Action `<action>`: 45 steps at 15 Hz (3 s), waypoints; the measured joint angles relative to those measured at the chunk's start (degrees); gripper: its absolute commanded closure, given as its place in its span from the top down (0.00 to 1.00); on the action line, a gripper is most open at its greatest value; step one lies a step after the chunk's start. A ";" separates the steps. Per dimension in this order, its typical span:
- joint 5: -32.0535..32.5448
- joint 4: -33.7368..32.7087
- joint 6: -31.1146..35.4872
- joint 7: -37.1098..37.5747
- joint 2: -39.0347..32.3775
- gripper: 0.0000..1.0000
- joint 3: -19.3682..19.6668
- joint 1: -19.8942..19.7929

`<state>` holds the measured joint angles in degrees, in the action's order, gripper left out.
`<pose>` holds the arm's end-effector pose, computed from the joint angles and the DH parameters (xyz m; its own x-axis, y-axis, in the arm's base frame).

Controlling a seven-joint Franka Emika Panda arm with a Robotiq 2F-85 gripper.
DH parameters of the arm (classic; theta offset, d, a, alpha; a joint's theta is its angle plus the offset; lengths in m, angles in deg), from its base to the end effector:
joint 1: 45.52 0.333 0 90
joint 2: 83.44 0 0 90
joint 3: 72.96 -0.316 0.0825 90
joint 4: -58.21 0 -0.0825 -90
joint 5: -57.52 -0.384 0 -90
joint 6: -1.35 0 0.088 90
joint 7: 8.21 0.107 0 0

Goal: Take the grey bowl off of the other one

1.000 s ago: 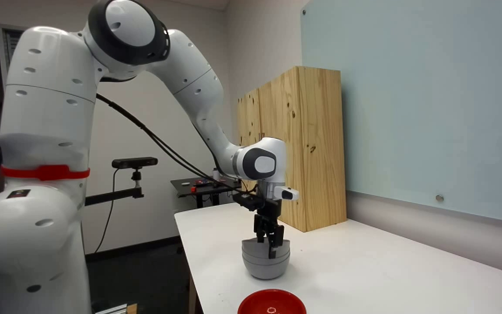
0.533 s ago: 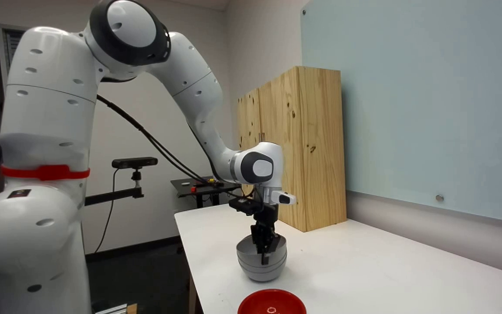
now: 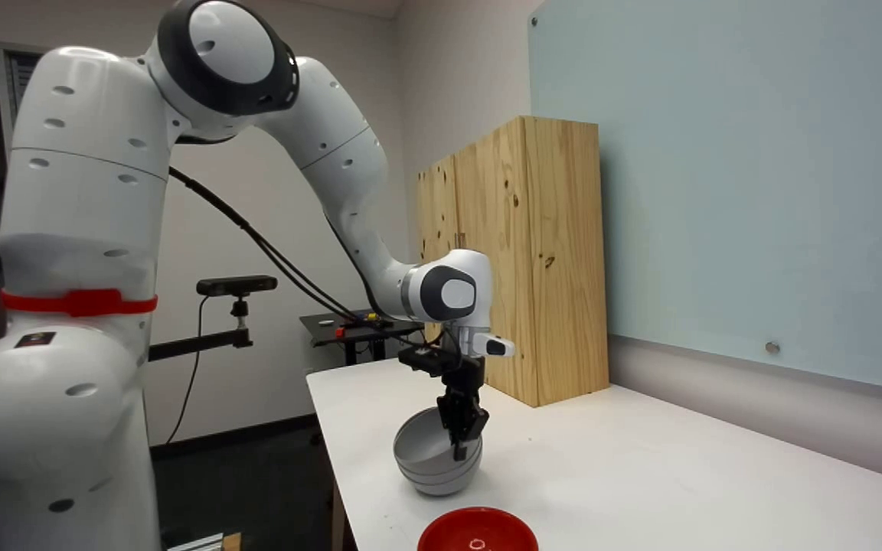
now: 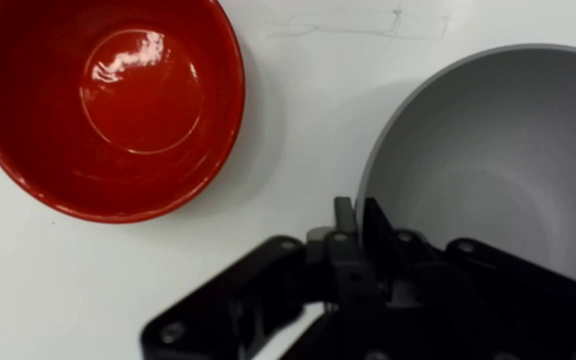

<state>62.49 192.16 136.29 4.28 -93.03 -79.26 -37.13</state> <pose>0.4835 0.1263 0.2526 0.9855 0.0984 -0.1383 0.1082 -0.9920 0.0648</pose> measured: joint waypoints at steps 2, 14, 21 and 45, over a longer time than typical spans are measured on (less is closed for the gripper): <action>-0.16 -1.51 -0.07 0.50 0.22 0.02 -0.91 0.68; 0.05 -7.97 -2.64 3.45 0.39 0.02 -3.01 3.55; 3.13 -17.31 -12.13 10.93 2.00 0.02 -2.62 3.55; -10.05 -16.93 -12.53 6.81 1.71 0.02 7.03 -7.98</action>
<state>52.44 175.23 123.76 11.09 -91.32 -72.23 -45.11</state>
